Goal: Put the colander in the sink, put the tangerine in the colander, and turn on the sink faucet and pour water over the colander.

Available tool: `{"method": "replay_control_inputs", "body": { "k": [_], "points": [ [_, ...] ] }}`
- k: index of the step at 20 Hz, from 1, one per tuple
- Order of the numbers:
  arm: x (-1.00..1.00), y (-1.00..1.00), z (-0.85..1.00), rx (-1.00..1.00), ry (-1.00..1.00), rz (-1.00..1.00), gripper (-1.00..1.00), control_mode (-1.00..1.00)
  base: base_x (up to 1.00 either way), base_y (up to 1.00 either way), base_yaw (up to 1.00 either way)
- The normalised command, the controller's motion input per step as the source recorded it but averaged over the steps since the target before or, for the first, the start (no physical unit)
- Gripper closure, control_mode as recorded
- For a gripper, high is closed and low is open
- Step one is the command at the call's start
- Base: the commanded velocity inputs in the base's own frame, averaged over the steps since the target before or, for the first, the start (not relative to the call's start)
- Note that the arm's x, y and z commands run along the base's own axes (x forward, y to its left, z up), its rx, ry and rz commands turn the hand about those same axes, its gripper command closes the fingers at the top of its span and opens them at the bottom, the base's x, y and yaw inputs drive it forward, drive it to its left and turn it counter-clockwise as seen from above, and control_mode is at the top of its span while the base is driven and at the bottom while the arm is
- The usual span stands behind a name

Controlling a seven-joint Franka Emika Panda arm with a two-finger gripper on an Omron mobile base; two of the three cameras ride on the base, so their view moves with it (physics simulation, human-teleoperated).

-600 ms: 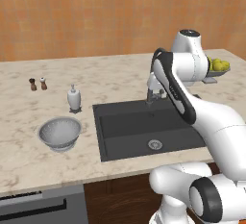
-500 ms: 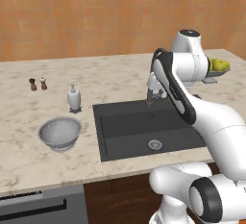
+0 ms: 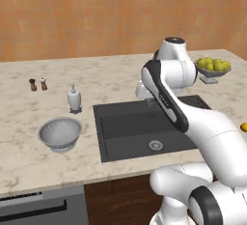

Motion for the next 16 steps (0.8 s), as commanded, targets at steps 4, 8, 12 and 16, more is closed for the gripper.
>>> {"method": "replay_control_inputs", "body": {
  "k": [4, 8, 12, 16],
  "points": [
    [0.01, 0.88, -0.42, 0.12, 0.11, 0.00, -1.00, -1.00, 0.00, 0.00, 0.00],
    [0.14, 0.66, -0.48, 0.23, 0.10, 0.00, -1.00, -1.00, 0.00, 0.00, 0.00],
    [0.25, 0.57, -0.49, 0.27, 0.03, 0.00, -1.00, -1.00, 0.00, 0.00, 0.00],
    [0.34, 0.78, -0.40, 0.16, 0.00, -0.01, -1.00, -1.00, 0.00, 0.00, 0.00]
  ]
}}
